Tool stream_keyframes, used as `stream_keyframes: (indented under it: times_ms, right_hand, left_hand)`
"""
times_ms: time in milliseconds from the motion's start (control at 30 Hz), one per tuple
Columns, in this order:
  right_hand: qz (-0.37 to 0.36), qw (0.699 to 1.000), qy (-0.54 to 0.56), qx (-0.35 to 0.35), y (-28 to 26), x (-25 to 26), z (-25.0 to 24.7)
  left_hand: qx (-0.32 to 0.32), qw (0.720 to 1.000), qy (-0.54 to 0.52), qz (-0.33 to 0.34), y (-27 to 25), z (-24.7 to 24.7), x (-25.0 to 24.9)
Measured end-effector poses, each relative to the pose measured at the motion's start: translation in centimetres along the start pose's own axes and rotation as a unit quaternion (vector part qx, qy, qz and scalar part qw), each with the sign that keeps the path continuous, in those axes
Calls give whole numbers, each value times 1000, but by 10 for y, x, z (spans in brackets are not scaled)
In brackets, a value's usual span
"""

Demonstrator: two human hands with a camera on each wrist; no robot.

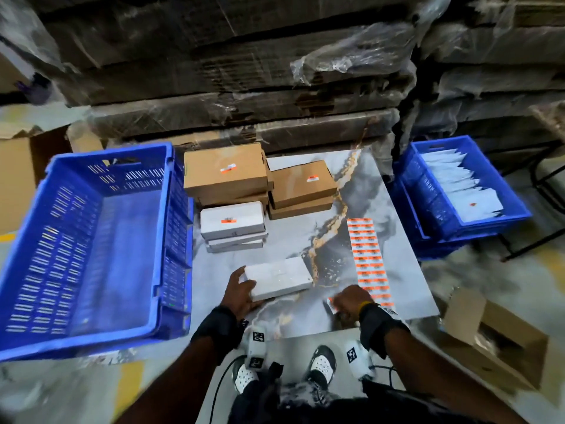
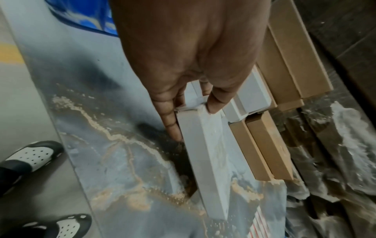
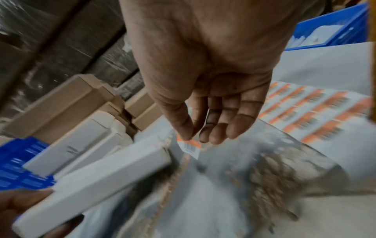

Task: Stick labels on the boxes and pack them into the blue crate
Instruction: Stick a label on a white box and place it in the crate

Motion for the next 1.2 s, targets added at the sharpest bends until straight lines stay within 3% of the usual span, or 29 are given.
stream_keyframes:
  times_ms: [200, 433, 900, 1067, 1200]
  right_hand:
    - [66, 995, 73, 25, -2, -25, 26]
    - [92, 996, 13, -4, 10, -37, 28]
    - [93, 995, -33, -35, 23, -51, 30]
    - [76, 996, -30, -39, 23, -52, 25]
    - [73, 993, -8, -91, 14, -66, 5]
  left_hand:
    - [-41, 993, 103, 34, 17, -1, 8]
    - [-120, 950, 285, 46, 47, -13, 13]
    - [-119, 950, 286, 26, 55, -3, 19]
    - [-131, 933, 333, 31, 59, -2, 18]
    - [-154, 919, 361, 44, 47, 7, 10]
Point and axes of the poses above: each hand's wrist, its own y-axis towards the middle knuckle, its own z-axis out of the palm, x = y × z, the point moved 7 cm from there along y, towards the middle knuckle, and after that the axes turned 13 degrees about -z, right-handed, at the moved point
